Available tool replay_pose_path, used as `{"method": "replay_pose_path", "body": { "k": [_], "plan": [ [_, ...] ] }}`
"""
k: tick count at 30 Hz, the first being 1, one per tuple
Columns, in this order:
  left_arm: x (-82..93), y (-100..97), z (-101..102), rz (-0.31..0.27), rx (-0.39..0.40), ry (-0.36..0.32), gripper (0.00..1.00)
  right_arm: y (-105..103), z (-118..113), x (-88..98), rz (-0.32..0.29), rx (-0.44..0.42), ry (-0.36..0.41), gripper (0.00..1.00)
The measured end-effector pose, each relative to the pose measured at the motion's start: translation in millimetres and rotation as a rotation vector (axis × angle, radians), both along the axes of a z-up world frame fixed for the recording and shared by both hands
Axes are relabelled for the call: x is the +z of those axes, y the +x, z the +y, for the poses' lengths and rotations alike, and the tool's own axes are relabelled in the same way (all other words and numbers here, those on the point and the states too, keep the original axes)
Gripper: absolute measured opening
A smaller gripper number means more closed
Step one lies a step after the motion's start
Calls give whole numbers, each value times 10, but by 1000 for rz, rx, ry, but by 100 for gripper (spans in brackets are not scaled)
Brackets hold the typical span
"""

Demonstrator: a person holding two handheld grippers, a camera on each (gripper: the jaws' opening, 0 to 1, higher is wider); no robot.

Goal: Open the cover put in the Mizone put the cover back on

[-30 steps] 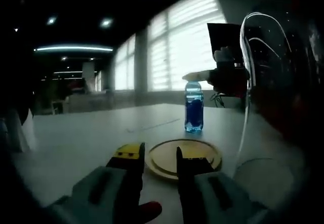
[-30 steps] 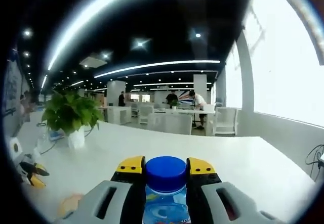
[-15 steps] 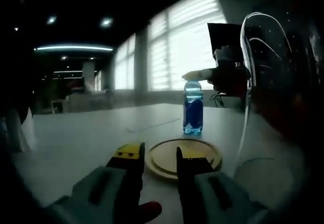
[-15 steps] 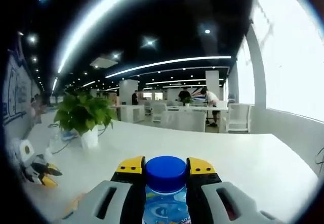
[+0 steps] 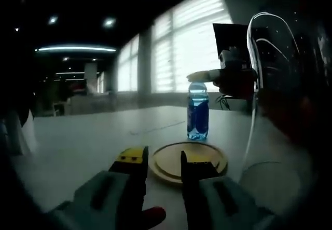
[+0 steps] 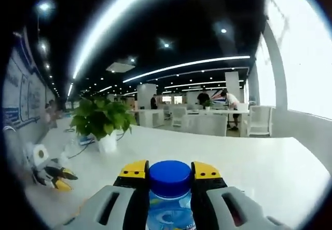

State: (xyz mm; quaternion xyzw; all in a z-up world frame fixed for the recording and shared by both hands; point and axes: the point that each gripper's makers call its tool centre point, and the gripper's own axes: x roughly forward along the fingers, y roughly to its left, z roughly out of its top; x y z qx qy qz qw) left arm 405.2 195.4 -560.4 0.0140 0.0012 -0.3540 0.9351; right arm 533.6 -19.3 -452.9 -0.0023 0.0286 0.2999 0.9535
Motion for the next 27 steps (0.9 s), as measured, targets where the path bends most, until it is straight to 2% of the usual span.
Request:
{"method": "replay_pose_path", "body": {
  "k": [7,19,27],
  "plan": [
    [-14,5,0,4,0,-1,19,30,9,14,-12,-20,8,23],
    [0,20,27,0,10,-4,19,12,79,25,-22,-5,-45,23],
    [10,13,31,-2,10,0,19,-86,133,174,-52,12,-18,23]
  ]
}}
